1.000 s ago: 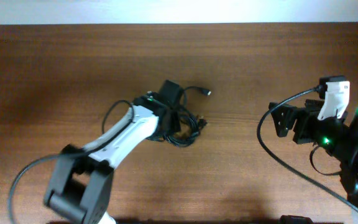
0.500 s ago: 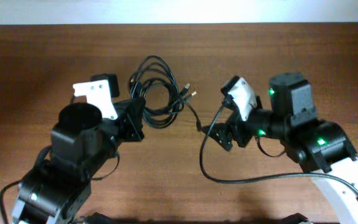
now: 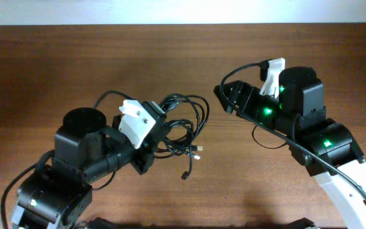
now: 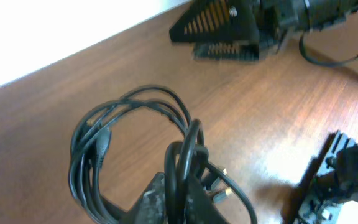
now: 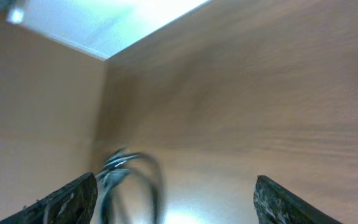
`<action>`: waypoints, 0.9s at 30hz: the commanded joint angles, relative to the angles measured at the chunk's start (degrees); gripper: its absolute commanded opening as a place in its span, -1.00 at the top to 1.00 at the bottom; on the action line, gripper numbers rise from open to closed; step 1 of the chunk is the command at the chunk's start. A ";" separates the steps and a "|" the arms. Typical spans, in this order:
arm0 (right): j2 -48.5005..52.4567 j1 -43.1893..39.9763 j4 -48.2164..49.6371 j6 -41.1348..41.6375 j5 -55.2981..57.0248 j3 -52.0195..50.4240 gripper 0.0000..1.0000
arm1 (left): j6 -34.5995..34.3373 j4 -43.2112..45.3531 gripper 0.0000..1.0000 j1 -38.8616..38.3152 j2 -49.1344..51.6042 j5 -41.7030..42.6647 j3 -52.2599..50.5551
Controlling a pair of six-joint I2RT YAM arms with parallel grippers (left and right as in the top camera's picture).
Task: Untangle cables
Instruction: 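Lift the coil with the left gripper while the right gripper approaches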
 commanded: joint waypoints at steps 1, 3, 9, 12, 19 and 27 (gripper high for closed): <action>-0.22 0.35 0.13 6.38 -20.20 0.52 -0.57 | 5.14 3.21 0.85 0.13 -0.52 1.29 1.33; -0.22 0.37 0.09 6.32 -26.58 0.52 -0.56 | 5.14 4.66 0.88 0.13 -0.52 1.31 1.33; 1.01 0.35 -0.33 -7.08 -15.37 0.52 -0.52 | 2.08 1.84 -0.14 0.13 -0.46 1.66 1.33; 2.97 0.35 -0.31 -13.68 -12.66 0.52 -0.54 | -2.21 -3.37 -0.34 0.13 1.62 -0.59 1.16; 3.63 0.31 -2.73 -29.38 5.40 0.52 -0.56 | -27.52 -11.89 -0.47 0.13 20.76 -1.09 0.90; 3.63 0.31 -5.20 -32.92 15.54 0.52 -0.78 | -25.94 -19.47 -0.61 -4.74 34.88 -21.73 -0.04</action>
